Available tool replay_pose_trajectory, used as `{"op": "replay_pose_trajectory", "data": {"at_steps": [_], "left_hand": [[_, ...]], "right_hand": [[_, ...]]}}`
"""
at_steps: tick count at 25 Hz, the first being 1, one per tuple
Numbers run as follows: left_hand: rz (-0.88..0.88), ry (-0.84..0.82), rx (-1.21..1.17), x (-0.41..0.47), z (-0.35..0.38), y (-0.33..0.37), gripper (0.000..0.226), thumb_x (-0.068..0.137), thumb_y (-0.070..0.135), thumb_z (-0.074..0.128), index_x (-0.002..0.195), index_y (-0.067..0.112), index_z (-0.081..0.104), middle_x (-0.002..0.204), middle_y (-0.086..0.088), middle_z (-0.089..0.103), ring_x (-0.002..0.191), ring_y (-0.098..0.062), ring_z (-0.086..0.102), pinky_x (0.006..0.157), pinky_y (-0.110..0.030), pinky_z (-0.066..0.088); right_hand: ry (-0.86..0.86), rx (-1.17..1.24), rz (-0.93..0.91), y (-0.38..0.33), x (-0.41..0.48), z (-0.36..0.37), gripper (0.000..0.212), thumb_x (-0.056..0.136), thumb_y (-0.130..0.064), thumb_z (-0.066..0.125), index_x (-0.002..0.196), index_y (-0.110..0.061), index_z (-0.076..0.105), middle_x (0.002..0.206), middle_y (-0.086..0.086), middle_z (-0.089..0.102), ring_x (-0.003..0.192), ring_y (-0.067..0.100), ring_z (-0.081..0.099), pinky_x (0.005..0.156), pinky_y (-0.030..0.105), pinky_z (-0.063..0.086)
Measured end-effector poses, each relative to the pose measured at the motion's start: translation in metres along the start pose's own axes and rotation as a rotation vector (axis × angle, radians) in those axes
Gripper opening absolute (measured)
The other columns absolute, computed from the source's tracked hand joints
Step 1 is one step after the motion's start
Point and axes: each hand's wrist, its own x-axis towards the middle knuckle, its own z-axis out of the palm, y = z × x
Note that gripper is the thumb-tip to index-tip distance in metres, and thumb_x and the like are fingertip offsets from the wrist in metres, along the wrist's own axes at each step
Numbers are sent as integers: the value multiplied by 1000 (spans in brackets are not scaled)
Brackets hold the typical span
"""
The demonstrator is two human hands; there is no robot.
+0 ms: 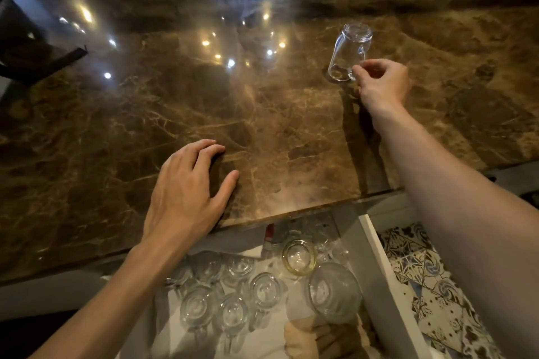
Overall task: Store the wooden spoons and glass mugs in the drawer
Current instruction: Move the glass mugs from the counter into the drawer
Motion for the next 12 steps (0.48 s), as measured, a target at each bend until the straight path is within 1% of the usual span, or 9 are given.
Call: {"op": "replay_pose_trajectory", "data": {"at_steps": [2,3,4,6,8,10,12], "left_hand": [[-1,-3,9,1,1,-1,51,86,45,52,127,15,52,132,-4,51,123,-21,44,105,-36,31],[0,-5,13,1,1,-1,51,86,45,52,127,15,52,132,-4,51,123,-21,44,105,-36,31],[0,-7,14,1,1,-1,51,86,45,52,127,15,52,132,-4,51,123,-21,43,105,-36,31],[0,-9,11,1,1,-1,51,86,45,52,127,15,52,133,-4,51,124,-21,43,105,-36,31],[-2,-8,7,0,0,0,50,87,44,53,127,14,52,133,-4,50,124,-21,43,106,-35,30],[0,-2,5,1,0,-1,50,87,43,54,127,14,53,133,-4,51,124,-21,43,106,-35,29],[5,-2,6,1,0,-1,49,87,43,54,127,14,53,133,-4,51,124,-21,43,106,-35,29]], "right_hand": [[22,-36,-27,1,1,3,23,85,-28,67,105,-19,71,102,-2,70,93,8,60,91,25,49],[34,-60,-40,2,2,3,23,86,-27,66,107,-19,70,106,-2,70,93,6,57,90,21,46],[40,-83,-47,1,2,4,24,87,-27,65,109,-19,69,108,-2,69,94,5,54,88,20,44],[26,-114,-49,-2,4,4,25,88,-25,64,112,-19,68,111,-2,68,100,7,57,90,22,45],[2,-135,-38,-5,6,3,23,87,-24,65,109,-19,70,109,-2,69,103,11,60,92,26,48],[-14,-147,-22,-7,8,1,20,87,-23,66,105,-18,71,106,-2,70,101,12,62,92,31,51],[-15,-146,-20,-7,7,-2,19,85,-23,68,103,-18,72,102,-2,71,97,11,63,90,34,53]]}}
